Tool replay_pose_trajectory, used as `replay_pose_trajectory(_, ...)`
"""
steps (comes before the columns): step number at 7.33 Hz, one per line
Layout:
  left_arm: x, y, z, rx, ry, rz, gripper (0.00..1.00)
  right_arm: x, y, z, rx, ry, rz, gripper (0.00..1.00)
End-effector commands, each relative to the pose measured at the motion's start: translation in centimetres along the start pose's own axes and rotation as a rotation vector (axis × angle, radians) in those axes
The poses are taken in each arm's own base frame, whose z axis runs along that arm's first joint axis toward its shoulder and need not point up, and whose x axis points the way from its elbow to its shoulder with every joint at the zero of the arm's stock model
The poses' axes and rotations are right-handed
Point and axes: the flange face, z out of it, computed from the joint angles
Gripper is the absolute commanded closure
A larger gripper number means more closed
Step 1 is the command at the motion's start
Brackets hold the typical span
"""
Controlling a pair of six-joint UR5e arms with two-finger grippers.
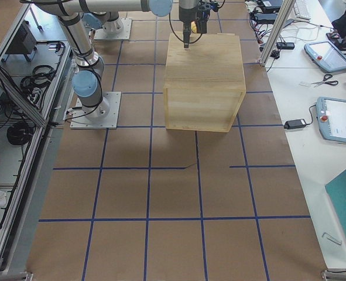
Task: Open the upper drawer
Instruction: 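Pull the handle with the left gripper, sliding the drawer outward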
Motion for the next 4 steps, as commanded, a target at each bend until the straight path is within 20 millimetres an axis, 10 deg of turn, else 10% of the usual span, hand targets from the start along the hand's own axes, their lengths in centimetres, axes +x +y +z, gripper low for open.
replay_pose_trajectory(1,-0.79,-0.65,0.0,0.005,-0.014,0.008,0.0,0.07,-0.03,0.0,0.0,0.0,0.001,0.0)
replay_pose_trajectory(4,-1.03,-0.86,-0.11,0.006,-0.016,0.01,0.0,0.0,0.0,0.0,0.0,0.0,0.0,0.0)
